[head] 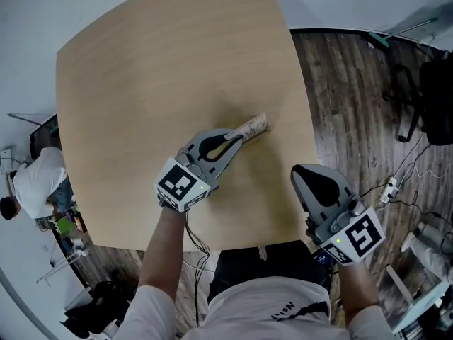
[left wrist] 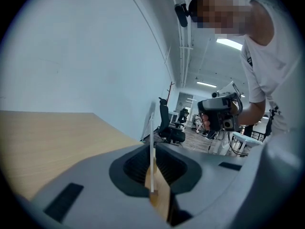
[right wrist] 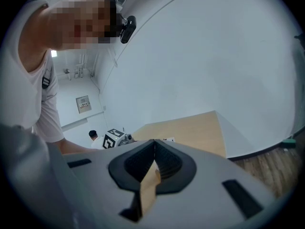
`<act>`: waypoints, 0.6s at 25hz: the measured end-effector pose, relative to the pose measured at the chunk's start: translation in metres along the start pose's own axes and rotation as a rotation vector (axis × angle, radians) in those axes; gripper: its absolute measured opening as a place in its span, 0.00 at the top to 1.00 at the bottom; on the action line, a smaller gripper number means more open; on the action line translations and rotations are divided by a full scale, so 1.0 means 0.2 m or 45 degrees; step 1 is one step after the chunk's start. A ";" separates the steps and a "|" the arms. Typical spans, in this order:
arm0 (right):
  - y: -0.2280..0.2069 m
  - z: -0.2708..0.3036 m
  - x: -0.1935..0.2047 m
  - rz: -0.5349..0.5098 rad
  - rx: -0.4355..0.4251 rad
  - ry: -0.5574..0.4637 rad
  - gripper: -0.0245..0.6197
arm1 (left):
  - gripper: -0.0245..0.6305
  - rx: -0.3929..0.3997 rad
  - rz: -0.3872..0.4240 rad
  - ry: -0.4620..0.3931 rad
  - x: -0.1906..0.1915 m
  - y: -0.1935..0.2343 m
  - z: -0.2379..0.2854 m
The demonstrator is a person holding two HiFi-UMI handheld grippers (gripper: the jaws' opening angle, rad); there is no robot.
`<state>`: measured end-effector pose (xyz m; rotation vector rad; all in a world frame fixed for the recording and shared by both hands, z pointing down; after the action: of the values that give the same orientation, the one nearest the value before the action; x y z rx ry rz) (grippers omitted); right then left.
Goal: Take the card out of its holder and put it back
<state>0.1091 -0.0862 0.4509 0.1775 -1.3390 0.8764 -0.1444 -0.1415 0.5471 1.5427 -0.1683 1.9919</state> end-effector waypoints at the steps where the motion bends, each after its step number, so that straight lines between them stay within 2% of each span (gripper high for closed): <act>1: 0.00 0.00 0.00 0.001 -0.002 0.001 0.94 | 0.92 -0.005 -0.002 0.002 0.00 0.00 0.00; 6: 0.01 0.00 0.01 -0.003 -0.012 0.005 0.94 | 0.92 -0.022 -0.033 0.018 0.05 0.02 0.01; 12: 0.00 0.00 0.02 0.002 -0.015 0.011 0.94 | 0.92 -0.037 -0.002 0.095 0.11 0.01 0.03; 15: 0.00 0.00 0.02 0.004 -0.021 0.010 0.94 | 0.90 -0.057 -0.025 0.073 0.10 0.01 0.01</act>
<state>0.1092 -0.0845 0.4550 0.1590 -1.3390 0.8674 -0.1455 -0.1364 0.5662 1.4522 -0.1726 2.0009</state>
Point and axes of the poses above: the fingertips, and each gripper's own axes: z forward along the fingers, y to its left, x out of its underside, the point moved 10 cm from there along -z, backward along the fingers, and after that the axes turned 1 degree about y, right-handed, at the moved point
